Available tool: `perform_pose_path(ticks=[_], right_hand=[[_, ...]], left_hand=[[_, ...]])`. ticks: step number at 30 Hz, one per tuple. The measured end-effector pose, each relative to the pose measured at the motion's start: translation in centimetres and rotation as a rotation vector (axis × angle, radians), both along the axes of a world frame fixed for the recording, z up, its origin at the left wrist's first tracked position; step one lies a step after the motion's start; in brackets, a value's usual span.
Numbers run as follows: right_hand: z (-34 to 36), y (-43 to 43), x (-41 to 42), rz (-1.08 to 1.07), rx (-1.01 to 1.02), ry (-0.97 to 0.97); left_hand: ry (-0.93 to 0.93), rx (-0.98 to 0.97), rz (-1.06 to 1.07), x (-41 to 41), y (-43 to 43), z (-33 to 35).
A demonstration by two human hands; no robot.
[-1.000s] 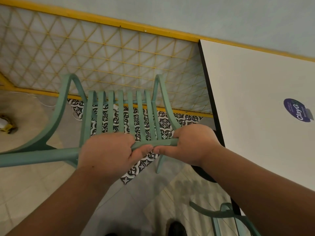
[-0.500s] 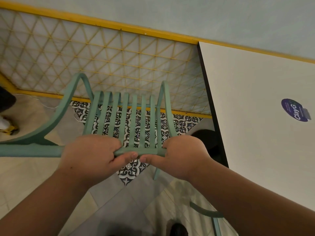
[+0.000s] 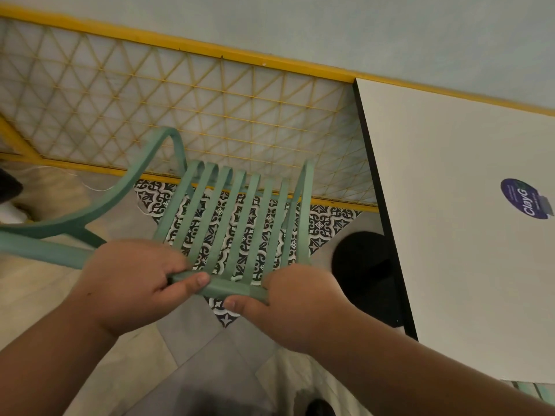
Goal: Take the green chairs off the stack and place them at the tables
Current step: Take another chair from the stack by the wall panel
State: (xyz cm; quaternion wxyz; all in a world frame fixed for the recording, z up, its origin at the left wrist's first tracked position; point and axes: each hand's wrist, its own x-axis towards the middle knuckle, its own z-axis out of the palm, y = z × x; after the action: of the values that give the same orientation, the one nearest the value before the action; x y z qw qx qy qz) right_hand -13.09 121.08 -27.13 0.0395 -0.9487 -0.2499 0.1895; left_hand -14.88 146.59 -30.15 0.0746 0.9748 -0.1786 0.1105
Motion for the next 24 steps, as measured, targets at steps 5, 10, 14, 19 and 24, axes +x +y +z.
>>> perform_pose_path(ticks=[5, 10, 14, 19, 24], right_hand=[[0.4, 0.7, -0.4, 0.061, 0.035, 0.032], [0.0, 2.0, -1.2, 0.013, 0.089, 0.073], [-0.3, 2.9, -1.5, -0.057, 0.145, 0.135], [-0.3, 3.9, -1.6, -0.099, 0.206, 0.179], [-0.3, 5.1, -1.5, -0.135, 0.253, 0.254]], left_hand=[[0.047, -0.057, -0.048, 0.0, 1.9, -0.2], [0.091, -0.098, -0.027, 0.1, 3.3, -0.3], [0.126, -0.100, 0.012, 0.5, 3.9, 0.2], [0.191, -0.122, 0.034, 1.2, 5.0, 0.6], [0.205, -0.142, 0.020, 1.6, 5.6, 1.4]])
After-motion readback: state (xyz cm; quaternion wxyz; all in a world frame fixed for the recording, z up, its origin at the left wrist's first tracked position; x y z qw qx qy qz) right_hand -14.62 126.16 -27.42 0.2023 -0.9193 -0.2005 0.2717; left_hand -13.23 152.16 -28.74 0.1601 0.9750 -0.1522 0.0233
